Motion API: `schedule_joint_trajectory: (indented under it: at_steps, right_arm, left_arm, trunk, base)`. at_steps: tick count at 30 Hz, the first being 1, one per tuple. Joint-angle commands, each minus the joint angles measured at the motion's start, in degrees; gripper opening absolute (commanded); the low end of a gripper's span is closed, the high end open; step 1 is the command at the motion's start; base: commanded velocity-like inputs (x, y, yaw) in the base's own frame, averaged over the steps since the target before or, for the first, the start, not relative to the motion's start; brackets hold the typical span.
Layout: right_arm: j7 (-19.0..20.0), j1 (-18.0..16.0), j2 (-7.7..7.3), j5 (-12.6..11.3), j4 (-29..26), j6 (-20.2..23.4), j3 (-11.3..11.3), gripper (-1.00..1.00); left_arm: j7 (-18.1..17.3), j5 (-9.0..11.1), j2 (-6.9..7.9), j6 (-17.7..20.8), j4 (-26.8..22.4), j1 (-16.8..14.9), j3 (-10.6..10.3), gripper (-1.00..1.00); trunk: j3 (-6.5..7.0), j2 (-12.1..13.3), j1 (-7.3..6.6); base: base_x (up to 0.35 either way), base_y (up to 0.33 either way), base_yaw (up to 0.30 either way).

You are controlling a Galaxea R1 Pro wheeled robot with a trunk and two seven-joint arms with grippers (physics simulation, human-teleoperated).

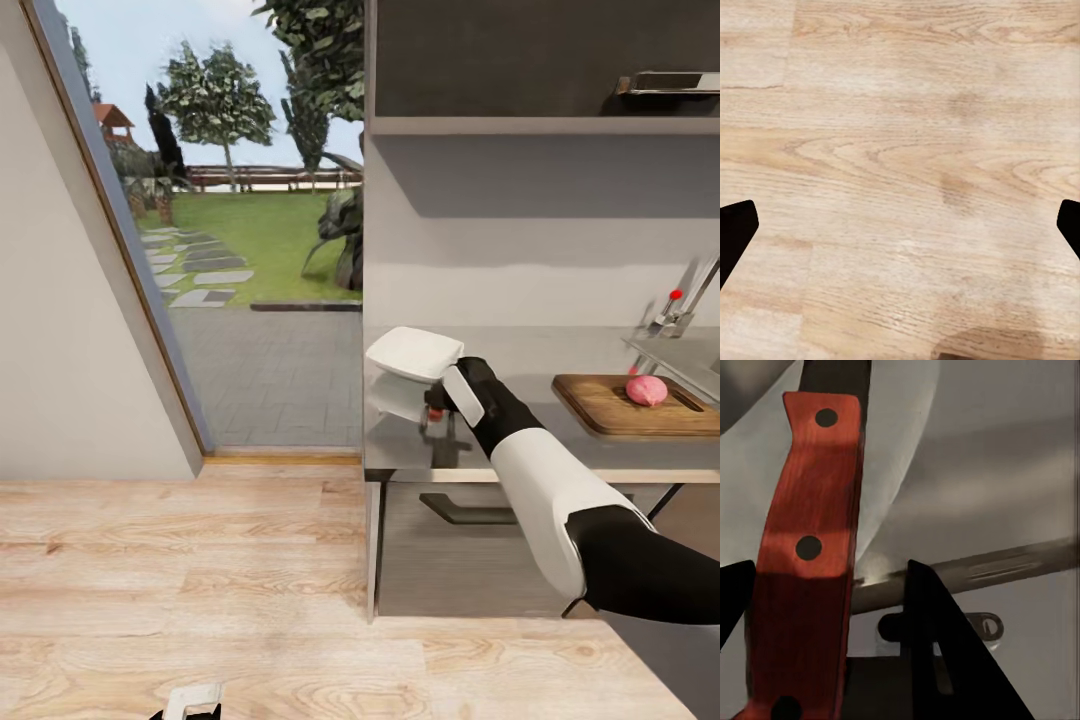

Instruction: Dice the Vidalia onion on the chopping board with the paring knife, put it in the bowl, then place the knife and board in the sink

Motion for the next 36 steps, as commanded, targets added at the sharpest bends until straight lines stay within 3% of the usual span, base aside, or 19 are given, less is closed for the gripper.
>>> schedule_joint_trajectory:
  at_steps: [1, 7, 14, 36]
  right_arm:
    - [-0.57, -0.02, -0.20, 0.07, 1.95, 0.50, 0.31, -1.00]
    - [-0.57, -0.02, -0.54, 0.07, 1.95, 0.50, 0.02, -1.00]
    - [-0.57, -0.02, -1.21, 0.07, 1.95, 0.50, -3.48, -1.00]
    - [-0.62, -0.02, -4.00, 0.01, 1.79, 0.55, -3.80, -1.00]
  left_arm:
    - [-0.04, 0.43, -0.01, -0.41, 0.23, -0.10, -0.21, 1.00]
    - [-0.04, 0.43, 0.00, -0.40, 0.23, -0.10, -0.21, 1.00]
    - [0.03, 0.43, -0.05, -0.40, 0.23, -0.10, -0.21, 1.00]
    - [0.05, 0.43, -0.06, -0.40, 0.23, -0.10, -0.21, 1.00]
  trunk:
    - [-0.06, -0.02, 0.01]
    - [-0.06, -0.02, 0.01]
    - [-0.06, -0.02, 0.01]
    - [-0.06, -0.02, 0.01]
  base:
    - [0.000, 0.000, 0.000]
    - [0.000, 0.000, 0.000]
    - [0.000, 0.000, 0.000]
    - [0.000, 0.000, 0.000]
